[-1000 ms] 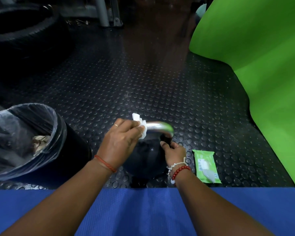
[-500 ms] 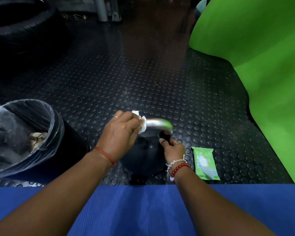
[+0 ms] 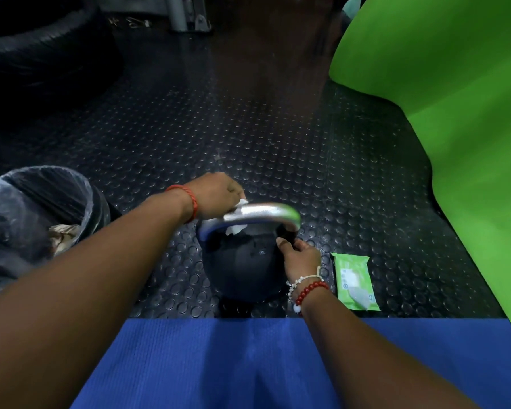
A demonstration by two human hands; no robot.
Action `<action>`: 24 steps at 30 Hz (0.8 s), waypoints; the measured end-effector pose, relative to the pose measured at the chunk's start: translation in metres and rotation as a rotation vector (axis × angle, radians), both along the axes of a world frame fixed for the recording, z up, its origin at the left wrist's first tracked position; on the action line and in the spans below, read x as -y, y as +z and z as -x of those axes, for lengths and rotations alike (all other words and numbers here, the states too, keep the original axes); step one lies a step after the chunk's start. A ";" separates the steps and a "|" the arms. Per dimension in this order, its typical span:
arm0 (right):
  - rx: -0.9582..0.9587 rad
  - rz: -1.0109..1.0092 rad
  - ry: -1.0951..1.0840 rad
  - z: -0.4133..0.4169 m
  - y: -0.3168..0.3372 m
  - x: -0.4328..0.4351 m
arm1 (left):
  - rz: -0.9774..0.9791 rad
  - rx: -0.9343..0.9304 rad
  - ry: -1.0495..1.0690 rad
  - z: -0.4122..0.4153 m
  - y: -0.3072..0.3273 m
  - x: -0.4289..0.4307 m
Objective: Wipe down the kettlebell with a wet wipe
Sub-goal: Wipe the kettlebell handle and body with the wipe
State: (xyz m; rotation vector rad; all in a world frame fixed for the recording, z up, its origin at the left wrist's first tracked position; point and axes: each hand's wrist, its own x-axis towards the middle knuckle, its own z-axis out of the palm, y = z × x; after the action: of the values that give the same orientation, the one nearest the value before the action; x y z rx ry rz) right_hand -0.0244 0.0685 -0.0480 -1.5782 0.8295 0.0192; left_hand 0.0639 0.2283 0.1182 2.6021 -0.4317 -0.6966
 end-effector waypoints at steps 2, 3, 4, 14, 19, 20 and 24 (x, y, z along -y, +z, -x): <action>-0.007 0.012 0.002 0.000 -0.001 0.000 | -0.032 -0.073 -0.034 -0.004 0.002 0.002; -0.011 0.014 0.001 0.000 -0.002 0.000 | -0.054 -0.094 -0.055 -0.005 0.004 0.003; -0.013 0.013 0.003 0.000 -0.001 0.000 | -0.068 -0.102 -0.068 -0.006 0.004 0.004; 0.004 -0.004 -0.012 0.000 0.000 -0.001 | 0.050 0.011 0.009 0.008 -0.001 0.001; 0.010 0.018 0.000 0.000 -0.001 0.000 | 0.197 0.629 -0.038 0.050 -0.034 -0.013; 0.008 0.023 0.004 0.000 -0.001 0.000 | 0.221 0.713 -0.061 0.054 -0.039 -0.016; 0.000 0.033 0.002 0.000 -0.001 0.000 | 0.237 0.856 -0.120 0.064 -0.050 -0.021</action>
State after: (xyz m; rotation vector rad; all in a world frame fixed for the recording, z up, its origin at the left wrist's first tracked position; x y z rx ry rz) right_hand -0.0247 0.0688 -0.0486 -1.6097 0.8316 0.0070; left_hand 0.0001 0.2497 0.0685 2.5316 -0.8524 0.4640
